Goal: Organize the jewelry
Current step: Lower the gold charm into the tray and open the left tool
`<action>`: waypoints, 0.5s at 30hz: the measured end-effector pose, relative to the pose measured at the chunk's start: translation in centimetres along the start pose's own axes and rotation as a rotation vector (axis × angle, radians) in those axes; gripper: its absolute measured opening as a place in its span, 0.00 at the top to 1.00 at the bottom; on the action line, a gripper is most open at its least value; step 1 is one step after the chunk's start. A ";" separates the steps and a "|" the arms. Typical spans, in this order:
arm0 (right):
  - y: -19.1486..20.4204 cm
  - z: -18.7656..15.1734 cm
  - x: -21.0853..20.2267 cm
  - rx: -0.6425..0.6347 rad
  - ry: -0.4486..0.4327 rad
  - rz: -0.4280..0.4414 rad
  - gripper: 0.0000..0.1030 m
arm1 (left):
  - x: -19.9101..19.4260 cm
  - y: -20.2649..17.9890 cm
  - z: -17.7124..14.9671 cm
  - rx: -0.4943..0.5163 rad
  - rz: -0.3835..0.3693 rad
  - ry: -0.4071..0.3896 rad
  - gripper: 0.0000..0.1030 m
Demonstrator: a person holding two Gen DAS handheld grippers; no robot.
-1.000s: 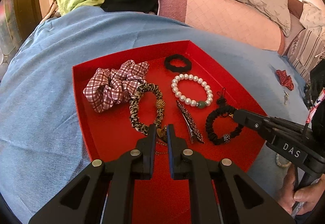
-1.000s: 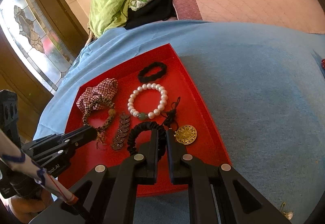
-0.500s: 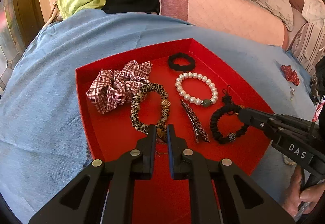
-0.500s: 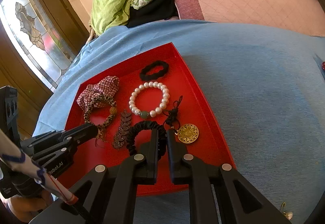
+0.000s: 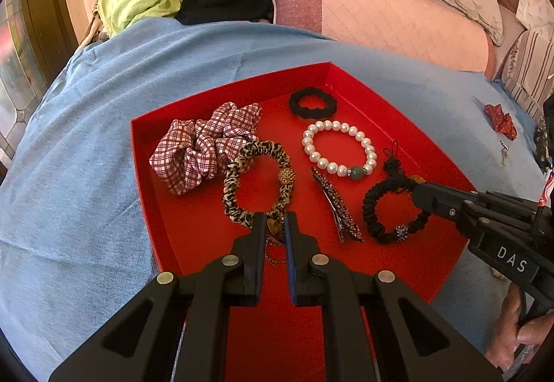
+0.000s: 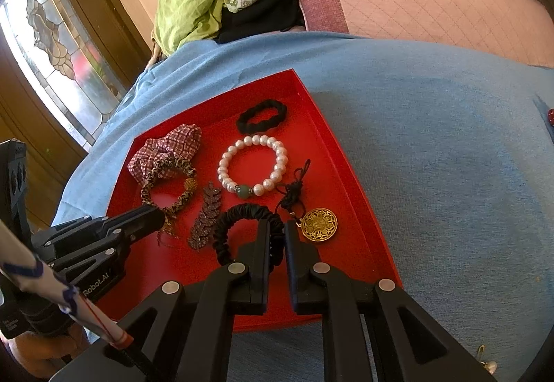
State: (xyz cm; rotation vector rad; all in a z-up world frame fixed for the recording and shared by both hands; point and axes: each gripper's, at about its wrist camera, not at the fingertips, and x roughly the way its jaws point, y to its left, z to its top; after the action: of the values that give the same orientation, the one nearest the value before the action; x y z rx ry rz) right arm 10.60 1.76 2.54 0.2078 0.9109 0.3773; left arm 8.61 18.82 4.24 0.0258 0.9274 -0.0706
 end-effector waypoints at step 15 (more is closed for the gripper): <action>-0.1 -0.1 0.1 0.003 0.003 0.000 0.90 | 0.0 -0.1 -0.1 0.008 0.010 0.007 0.90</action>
State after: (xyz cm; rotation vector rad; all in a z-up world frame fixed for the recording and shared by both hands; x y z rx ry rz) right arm 10.60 1.73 2.38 0.2102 0.9149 0.3761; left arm 8.55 18.69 4.14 0.0380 0.9341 -0.0646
